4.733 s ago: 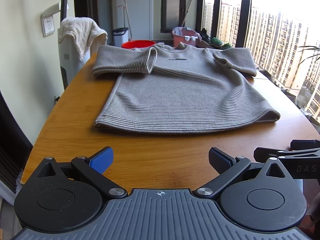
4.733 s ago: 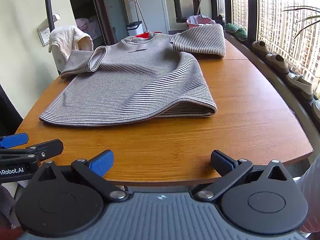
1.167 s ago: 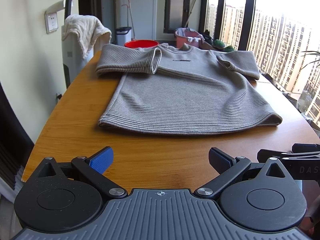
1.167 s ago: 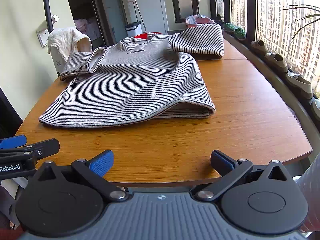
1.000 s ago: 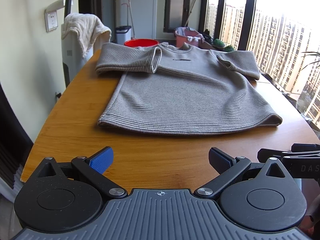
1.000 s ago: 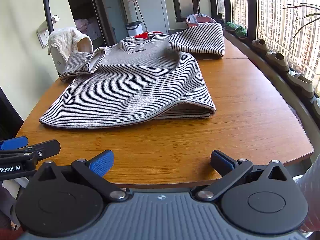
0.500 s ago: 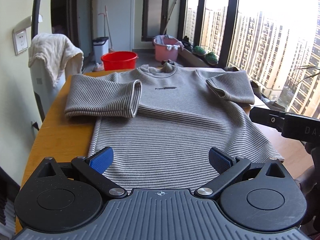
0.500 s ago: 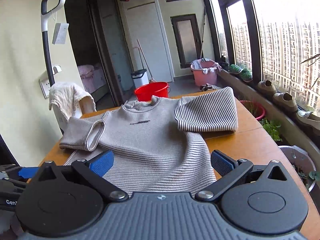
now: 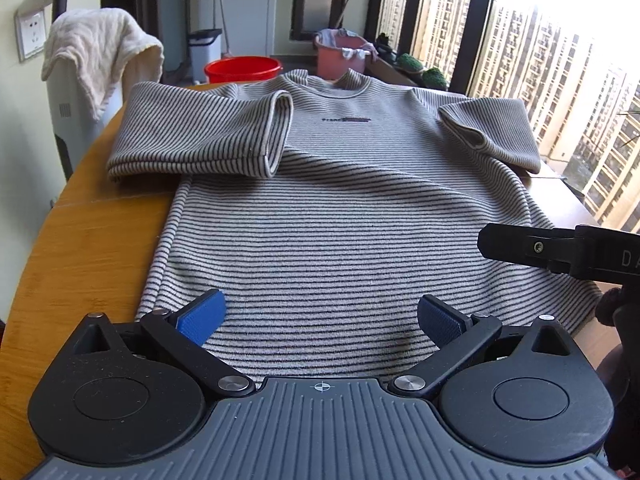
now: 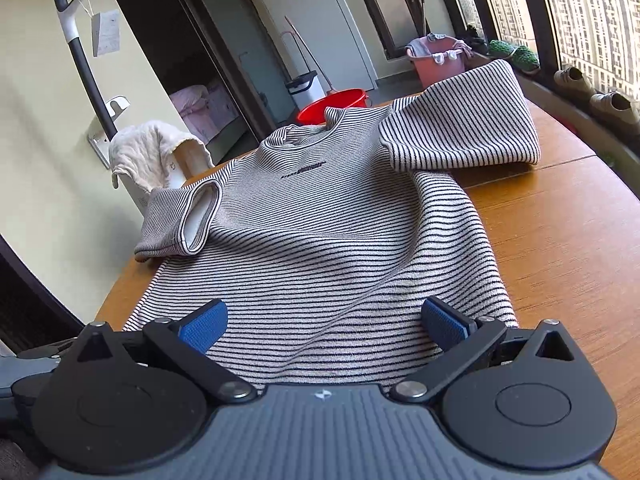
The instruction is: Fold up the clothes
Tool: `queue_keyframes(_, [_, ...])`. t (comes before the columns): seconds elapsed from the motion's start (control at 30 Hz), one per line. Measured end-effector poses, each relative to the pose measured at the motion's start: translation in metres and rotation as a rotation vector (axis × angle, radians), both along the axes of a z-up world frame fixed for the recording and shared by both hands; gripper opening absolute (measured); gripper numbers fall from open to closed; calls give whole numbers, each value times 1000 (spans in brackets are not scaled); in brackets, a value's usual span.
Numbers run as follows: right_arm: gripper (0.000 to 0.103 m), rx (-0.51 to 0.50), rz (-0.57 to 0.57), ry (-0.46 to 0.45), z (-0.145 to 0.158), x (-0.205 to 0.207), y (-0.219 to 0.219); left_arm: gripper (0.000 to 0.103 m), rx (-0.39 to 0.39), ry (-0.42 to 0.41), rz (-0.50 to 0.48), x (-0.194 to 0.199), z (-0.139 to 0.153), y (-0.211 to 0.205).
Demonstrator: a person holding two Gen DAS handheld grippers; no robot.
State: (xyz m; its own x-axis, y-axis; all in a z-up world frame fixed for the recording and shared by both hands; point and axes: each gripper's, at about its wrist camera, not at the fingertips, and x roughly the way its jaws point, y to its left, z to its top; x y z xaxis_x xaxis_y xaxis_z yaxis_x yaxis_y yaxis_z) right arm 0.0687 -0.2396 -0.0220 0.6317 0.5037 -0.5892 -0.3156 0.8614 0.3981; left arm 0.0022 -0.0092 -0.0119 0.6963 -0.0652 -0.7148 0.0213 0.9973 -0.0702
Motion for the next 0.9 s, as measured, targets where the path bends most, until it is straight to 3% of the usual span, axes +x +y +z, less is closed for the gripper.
queue_keyframes(0.13, [103, 22, 31, 6, -1, -15, -11, 103, 32, -9, -38, -21, -1, -3])
queue_keyframes(0.43, [103, -51, 73, -61, -2, -90, -25, 103, -45, 35, -136, -77, 8, 3])
queue_keyframes(0.63, [103, -224, 118, -83, 2, -92, -2, 103, -46, 1, -142, -69, 18, 3])
queue_keyframes(0.77, [103, -154, 67, -99, 17, -86, -18, 103, -71, -66, -135, -58, 34, 3])
queue_keyframes(0.9, [103, -159, -2, -169, 32, -77, -42, 103, -58, -110, -130, -40, 43, -6])
